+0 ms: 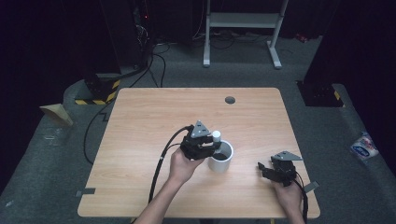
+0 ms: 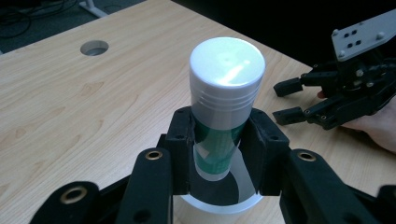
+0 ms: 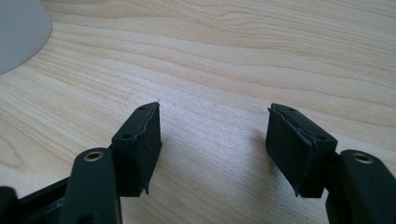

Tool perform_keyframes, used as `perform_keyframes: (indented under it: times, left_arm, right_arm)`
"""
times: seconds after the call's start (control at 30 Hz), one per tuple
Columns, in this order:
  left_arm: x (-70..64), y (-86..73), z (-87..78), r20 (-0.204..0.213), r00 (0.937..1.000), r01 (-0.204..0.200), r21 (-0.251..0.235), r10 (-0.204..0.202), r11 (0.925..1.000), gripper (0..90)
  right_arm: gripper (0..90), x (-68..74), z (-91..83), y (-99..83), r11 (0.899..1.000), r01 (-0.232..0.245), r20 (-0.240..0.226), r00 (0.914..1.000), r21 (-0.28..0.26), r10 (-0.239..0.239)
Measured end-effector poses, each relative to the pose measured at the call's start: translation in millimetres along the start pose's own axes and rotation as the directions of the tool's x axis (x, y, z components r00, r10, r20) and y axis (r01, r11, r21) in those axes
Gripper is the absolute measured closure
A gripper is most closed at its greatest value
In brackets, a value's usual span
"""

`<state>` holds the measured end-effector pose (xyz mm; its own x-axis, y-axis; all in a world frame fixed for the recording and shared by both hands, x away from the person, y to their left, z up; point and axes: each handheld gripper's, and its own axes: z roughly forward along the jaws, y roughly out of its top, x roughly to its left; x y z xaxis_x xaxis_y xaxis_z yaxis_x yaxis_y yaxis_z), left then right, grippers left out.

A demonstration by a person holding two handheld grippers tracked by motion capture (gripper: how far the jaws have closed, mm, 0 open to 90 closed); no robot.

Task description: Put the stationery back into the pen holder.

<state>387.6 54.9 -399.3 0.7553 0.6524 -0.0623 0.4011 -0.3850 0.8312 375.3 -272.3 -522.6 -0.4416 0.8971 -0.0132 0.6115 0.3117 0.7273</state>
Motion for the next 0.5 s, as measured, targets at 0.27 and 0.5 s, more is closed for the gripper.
perform_keyframes:
  times: [0.27,0.5]
  left_arm:
    - [-3.2,-4.1,12.3,-0.009,0.9998,-0.02,0.031,0.02,0.9993,65.1]
    - [-5.2,-8.9,21.1,-0.02,0.9991,-0.037,0.055,0.038,0.9978,65.0]
  right_arm:
    - [35.7,0.1,0.0,0.0,1.0,-0.001,0.0,1.0,0.0,0.001]
    - [35.7,0.1,0.0,0.0,1.0,-0.001,0.0,1.0,0.0,0.001]
